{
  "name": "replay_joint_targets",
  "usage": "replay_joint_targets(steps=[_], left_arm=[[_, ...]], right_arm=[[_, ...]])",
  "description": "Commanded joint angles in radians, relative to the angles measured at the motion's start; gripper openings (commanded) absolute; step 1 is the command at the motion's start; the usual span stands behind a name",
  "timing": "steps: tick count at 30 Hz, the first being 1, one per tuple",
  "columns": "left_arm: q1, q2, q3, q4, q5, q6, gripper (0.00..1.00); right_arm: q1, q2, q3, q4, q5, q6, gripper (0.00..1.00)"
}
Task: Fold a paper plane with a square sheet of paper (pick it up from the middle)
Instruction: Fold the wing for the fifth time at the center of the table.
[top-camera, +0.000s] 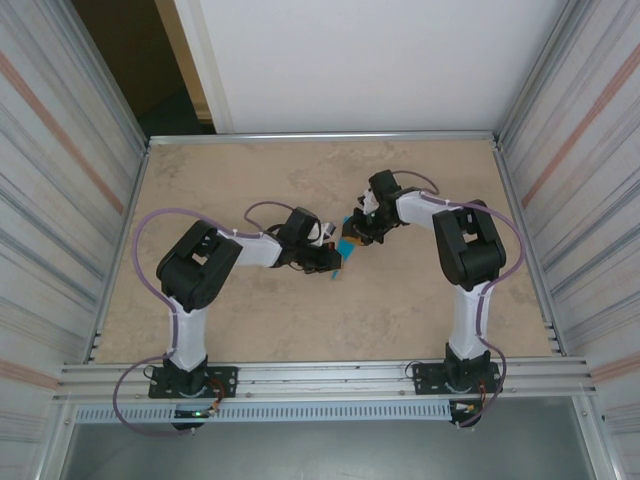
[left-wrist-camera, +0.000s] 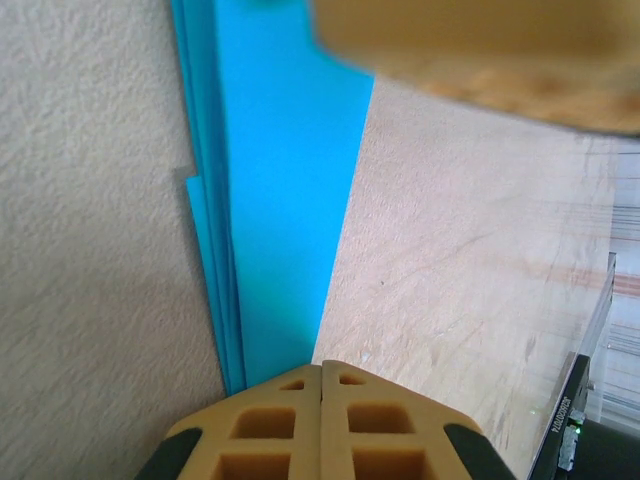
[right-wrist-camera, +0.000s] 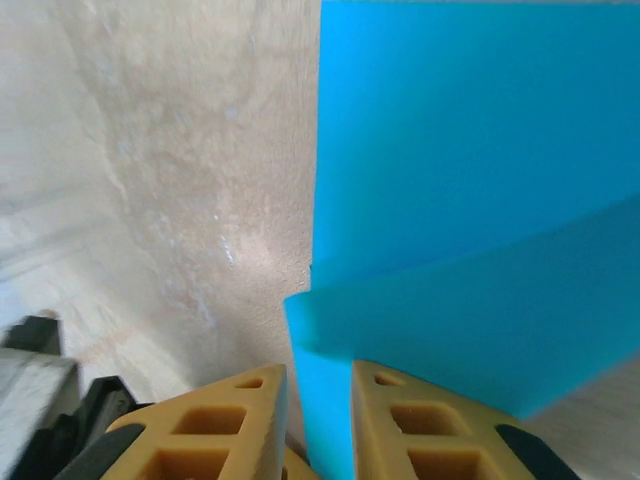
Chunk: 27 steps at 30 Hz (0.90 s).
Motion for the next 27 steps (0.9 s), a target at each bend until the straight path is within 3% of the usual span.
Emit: replay_joint_targets(steps=[1,6,9,17,27], left_arm=[[-0.003,0.004,-0.039,-0.044,-0.018,-0.006,0.03],[0.003,0.003,-0.039,-0.034,-0.001,-0.01,0.03],[0.006,0.004,-0.039,-0.029,0.005,-0.011,0.03],[0.01,0.006,-0.041,-0.024,0.012,-0.014,0.03],[0.012,-0.004,-0.042,-0.023,0.023,-0.01,0.03]], right_arm=[[-0.027,-0.089,0.005,-0.033,0.058,-0.031,0.31],[-0.046,-0.152,-0.071,-0.049,0.198,-0.115,0.49],[-0.042,-0.147,-0.07,-0.068,0.242,-0.153,0.54],[0.018,-0.026,0.056,-0.143,0.295,-0.221,0.56],[0.055,0.113,0.15,-0.226,0.415,-0.191,0.51]])
